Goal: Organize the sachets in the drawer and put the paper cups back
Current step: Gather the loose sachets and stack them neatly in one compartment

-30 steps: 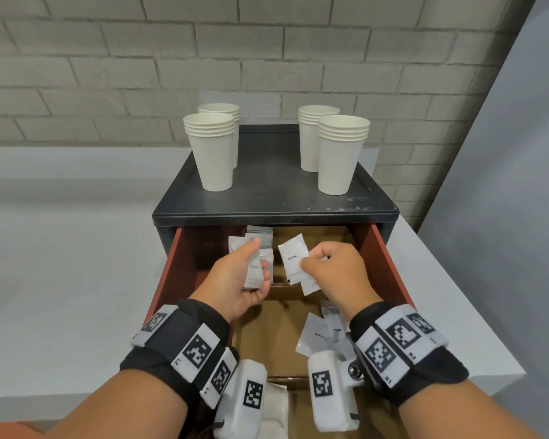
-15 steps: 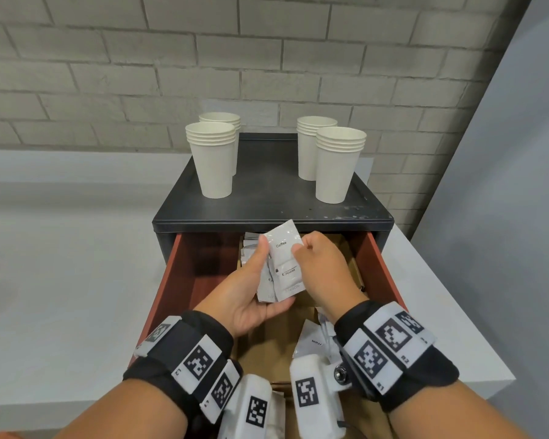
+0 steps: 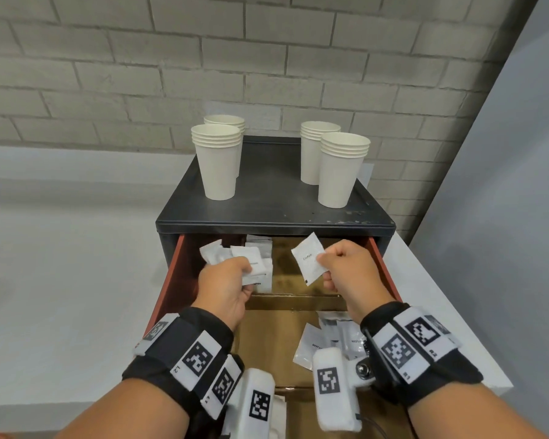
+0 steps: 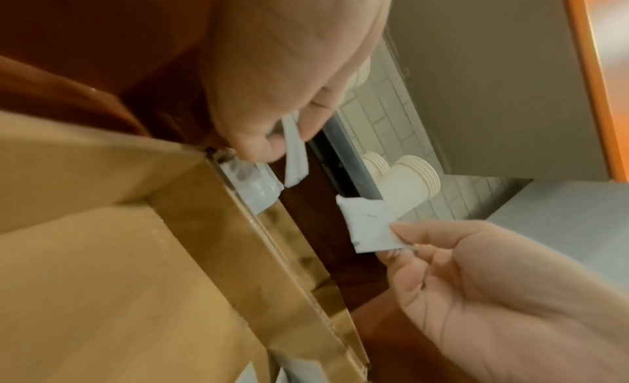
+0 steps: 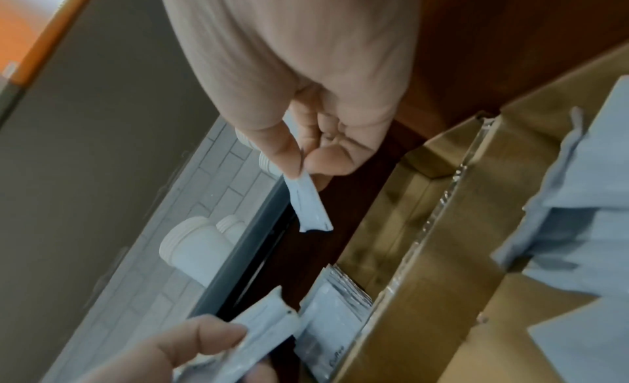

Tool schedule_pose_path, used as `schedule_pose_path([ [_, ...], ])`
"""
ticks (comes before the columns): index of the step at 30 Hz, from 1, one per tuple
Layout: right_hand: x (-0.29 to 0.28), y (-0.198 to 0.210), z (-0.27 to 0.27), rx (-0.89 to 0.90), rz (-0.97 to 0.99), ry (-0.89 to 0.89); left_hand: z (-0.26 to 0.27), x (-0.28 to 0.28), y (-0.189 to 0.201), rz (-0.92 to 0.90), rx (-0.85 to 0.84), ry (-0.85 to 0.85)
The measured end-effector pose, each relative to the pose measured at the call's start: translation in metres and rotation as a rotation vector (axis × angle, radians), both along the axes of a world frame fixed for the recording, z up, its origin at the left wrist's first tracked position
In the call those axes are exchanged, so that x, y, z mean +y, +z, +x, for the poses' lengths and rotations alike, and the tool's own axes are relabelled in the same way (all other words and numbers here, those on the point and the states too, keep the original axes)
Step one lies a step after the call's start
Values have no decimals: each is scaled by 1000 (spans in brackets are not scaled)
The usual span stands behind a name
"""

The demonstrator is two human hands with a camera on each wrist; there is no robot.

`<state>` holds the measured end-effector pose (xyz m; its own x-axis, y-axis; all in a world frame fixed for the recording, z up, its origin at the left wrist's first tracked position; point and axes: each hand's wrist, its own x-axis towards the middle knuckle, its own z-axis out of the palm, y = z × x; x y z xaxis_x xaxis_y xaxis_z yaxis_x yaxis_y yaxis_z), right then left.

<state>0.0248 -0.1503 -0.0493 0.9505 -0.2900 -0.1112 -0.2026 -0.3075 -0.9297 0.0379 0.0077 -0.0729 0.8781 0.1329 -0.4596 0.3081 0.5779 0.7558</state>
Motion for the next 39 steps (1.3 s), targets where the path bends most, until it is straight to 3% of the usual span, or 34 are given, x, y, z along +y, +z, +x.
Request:
schedule_pose_path([
  [5,20,-11,9,24,-204,86,0,5,2,1,21,108],
  [9,32,-16,15,104,-27,156,2,4,2,17,39,115],
  [13,33,-22,26,-9,-119,150,5,6,3,34,33,151],
  [18,38,-39,35,47,-199,109,7,8,2,45,41,160],
  [33,58,-29,47,279,-782,338,6,10,7,-34,42,52],
  [35,53,-18,45,194,-716,335,6,9,8,-37,48,13],
  [39,42,5,27,73,-48,316,4,5,11,-35,65,-88],
])
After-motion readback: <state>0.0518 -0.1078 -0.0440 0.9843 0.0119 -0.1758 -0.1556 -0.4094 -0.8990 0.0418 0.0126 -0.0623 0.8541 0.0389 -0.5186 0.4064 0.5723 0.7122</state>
